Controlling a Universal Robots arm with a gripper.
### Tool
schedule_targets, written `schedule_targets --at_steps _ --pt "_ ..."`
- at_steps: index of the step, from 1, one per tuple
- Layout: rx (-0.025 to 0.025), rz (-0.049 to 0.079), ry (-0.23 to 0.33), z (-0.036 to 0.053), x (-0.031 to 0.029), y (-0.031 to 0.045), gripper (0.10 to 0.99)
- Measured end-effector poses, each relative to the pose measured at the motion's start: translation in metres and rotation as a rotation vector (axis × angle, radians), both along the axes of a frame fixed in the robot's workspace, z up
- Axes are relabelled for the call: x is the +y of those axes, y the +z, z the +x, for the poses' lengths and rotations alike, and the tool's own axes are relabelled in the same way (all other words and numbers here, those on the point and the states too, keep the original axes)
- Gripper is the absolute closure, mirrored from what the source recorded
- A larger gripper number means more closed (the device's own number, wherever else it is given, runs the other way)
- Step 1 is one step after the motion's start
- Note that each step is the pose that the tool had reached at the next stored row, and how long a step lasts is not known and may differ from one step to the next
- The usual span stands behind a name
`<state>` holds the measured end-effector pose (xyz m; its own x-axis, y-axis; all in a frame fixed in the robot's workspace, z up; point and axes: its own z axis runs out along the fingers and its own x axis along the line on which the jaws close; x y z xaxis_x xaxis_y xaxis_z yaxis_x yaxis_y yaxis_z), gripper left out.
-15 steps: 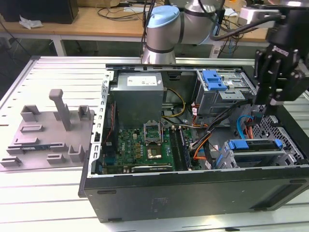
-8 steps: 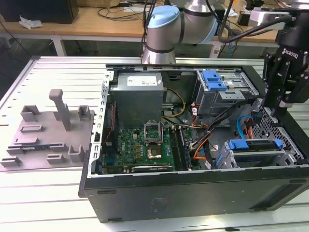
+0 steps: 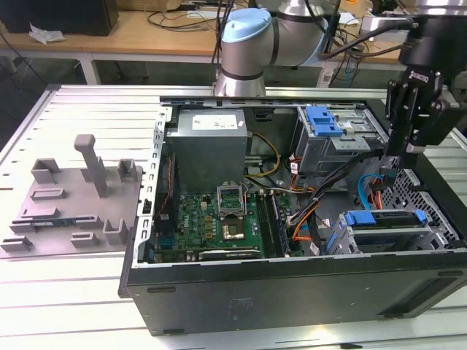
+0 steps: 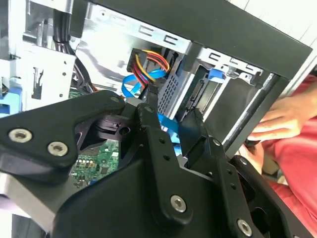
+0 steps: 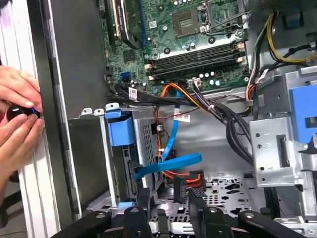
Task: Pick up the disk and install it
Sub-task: 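Insert the first disk wire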
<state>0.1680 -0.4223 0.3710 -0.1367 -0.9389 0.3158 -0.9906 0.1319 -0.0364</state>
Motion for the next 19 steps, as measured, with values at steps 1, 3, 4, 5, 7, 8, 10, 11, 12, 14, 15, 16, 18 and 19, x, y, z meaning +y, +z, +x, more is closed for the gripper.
schedule_targets --at_steps 1,3,4,5,7,8,10,11,12,14,15,16,18,19 --pt "0.0011 -0.012 0.000 0.0001 0.0024 -0.0004 0.643" --pt "0.0078 -0.075 0.000 0.0005 0.0107 -0.0011 0.643" --pt "0.0146 -0.102 0.000 0.0005 0.0118 -0.0011 0.643" --pt "0.0367 -0.134 0.001 0.0006 0.0136 -0.0012 0.643" --pt "0.0595 -0.146 0.003 0.0031 0.0170 -0.0022 0.643" --pt "0.0665 -0.149 0.003 0.0049 0.0181 -0.0028 0.643" --pt "0.0793 -0.154 0.004 0.0116 0.0207 -0.0048 0.643" --pt "0.0823 -0.157 0.004 0.0133 0.0218 -0.0067 0.643" --pt "0.0824 -0.157 0.004 0.0133 0.0222 -0.0081 0.643" --pt "0.0822 -0.157 0.003 0.0133 0.0223 -0.0119 0.643" --pt "0.0809 -0.157 0.001 0.0134 0.0224 -0.0133 0.643" --pt "0.0793 -0.157 0.000 0.0134 0.0224 -0.0141 0.643" --pt "0.0739 -0.156 -0.011 0.0132 0.0224 -0.0165 0.643" --pt "0.0737 -0.156 -0.019 0.0131 0.0225 -0.0173 0.643"
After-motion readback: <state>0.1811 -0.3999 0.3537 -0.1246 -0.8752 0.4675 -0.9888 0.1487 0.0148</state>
